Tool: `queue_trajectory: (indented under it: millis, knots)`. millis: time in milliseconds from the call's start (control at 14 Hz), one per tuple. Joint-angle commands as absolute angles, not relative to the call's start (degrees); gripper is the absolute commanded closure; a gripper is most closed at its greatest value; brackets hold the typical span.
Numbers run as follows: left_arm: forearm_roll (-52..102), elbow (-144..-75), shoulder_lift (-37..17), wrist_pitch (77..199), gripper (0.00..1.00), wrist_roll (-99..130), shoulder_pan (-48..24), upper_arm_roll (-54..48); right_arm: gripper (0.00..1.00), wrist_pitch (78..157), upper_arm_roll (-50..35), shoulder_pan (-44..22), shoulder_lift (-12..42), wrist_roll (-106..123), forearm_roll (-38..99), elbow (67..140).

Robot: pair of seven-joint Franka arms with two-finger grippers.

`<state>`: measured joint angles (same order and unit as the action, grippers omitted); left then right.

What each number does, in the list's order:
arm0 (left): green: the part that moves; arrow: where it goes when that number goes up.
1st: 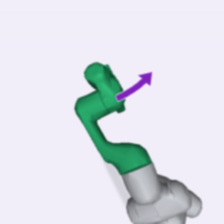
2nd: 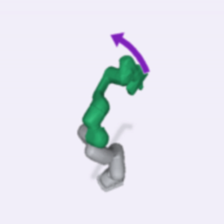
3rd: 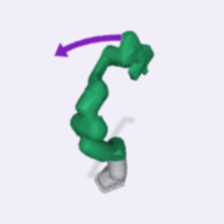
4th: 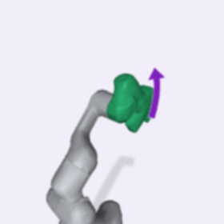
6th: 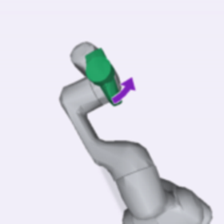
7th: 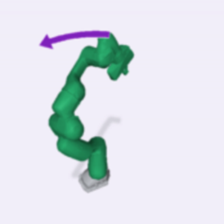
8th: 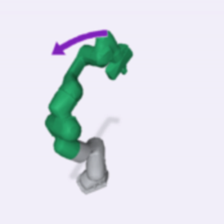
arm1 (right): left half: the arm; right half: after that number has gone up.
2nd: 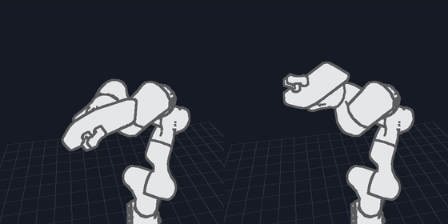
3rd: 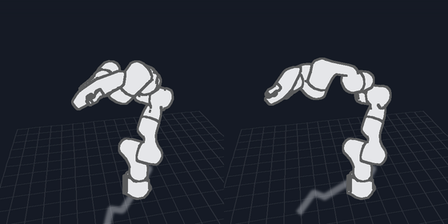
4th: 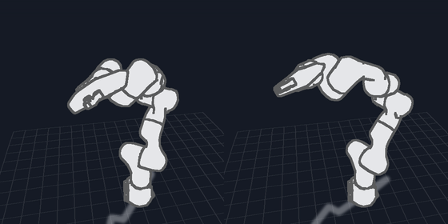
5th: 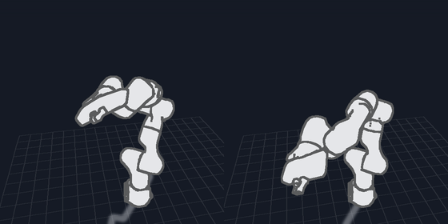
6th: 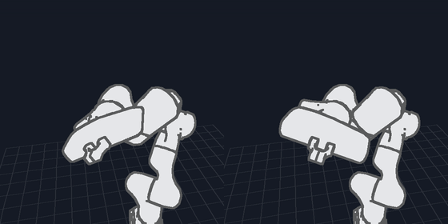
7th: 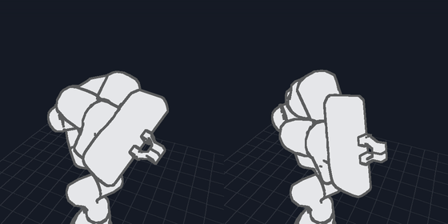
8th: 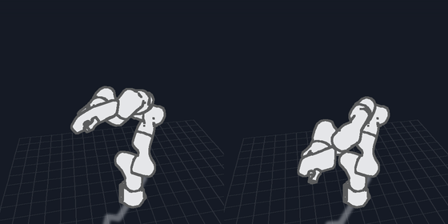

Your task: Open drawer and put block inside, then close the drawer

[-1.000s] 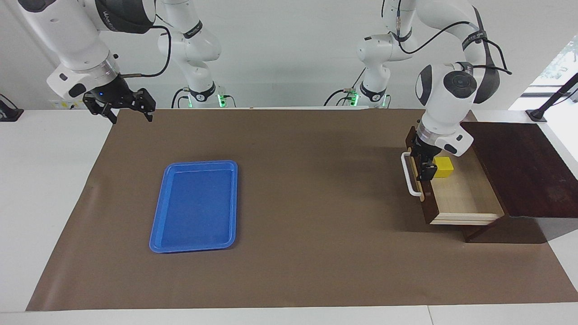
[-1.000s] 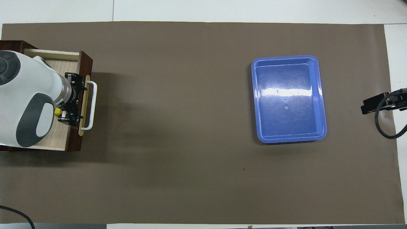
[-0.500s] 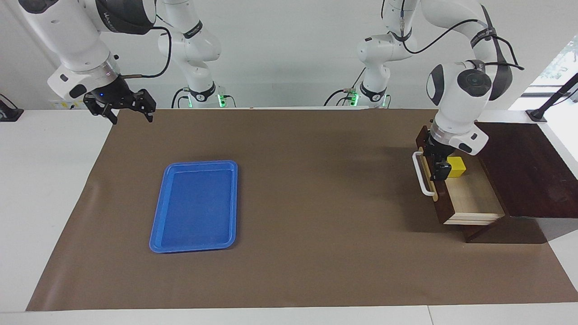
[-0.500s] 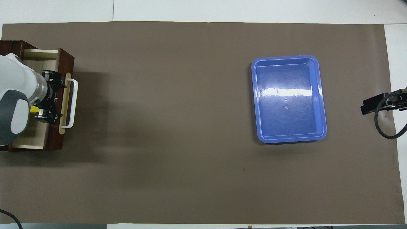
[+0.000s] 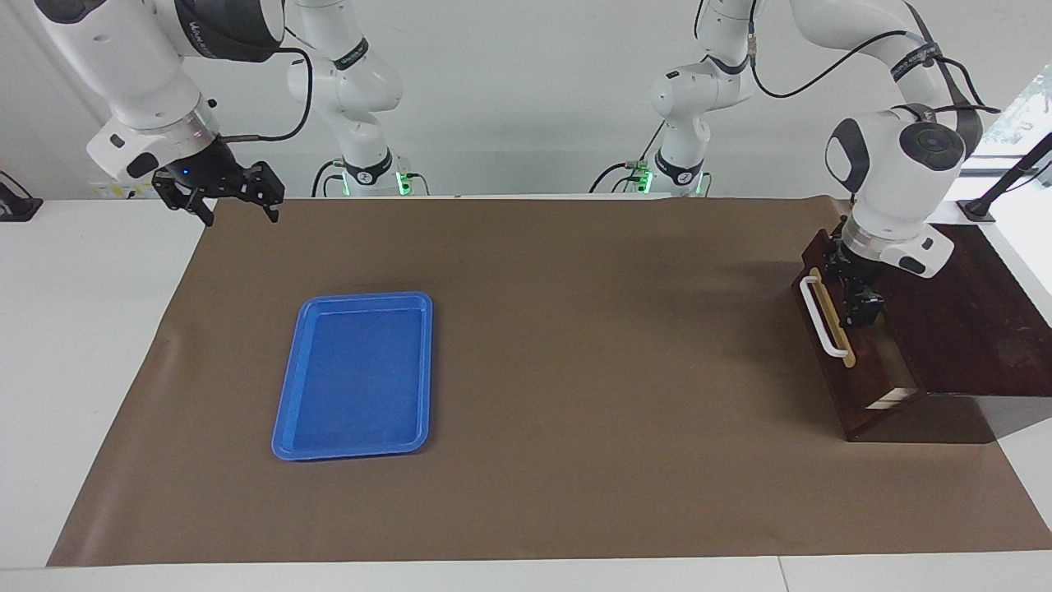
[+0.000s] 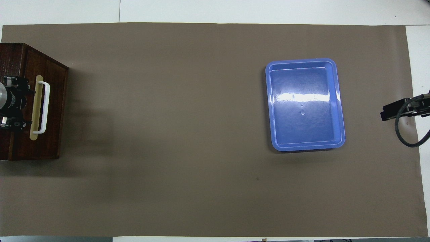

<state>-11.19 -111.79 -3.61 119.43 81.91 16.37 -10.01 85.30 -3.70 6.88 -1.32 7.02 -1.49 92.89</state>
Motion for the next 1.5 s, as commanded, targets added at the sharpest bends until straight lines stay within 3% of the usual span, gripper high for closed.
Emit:
queue_trajectory:
  millis: [0, 286, 643, 1000, 1143, 1429]
  knots:
    - [-12.83, -112.41, -3.43, 120.15, 0.0, 80.68, 17.32, -10.28, 0.0, 85.78, -4.31, 7.38, -2.37, 5.98, -2.37, 94.04]
    - [-10.47, -106.27, -2.47, 108.58, 0.0, 75.01, 10.91, -10.81, 0.0, 85.34, -4.31, 7.38, -2.37, 6.24, -2.37, 94.04]
    - [0.25, -101.7, 3.42, 92.66, 0.0, 43.65, 9.06, -11.87, 0.0, 85.34, -4.31, 7.65, -2.37, 6.5, -2.37, 94.04]
    - [0.44, -99.59, 0.72, 91.15, 0.0, 28.42, 3.97, -11.09, 0.0, 85.43, -4.31, 7.65, -2.37, 6.33, -2.37, 94.04]
    - [0.35, -96.52, 0.18, 89.65, 0.0, 19.38, -4.0, -4.34, 0.0, 85.43, -4.31, 7.65, -2.37, 6.33, -2.37, 93.96]
    - [0.44, -96.5, -0.09, 88.33, 0.0, 14.86, -4.48, -4.22, 0.0, 85.43, -4.31, 7.65, -2.37, 6.24, -2.37, 93.87]
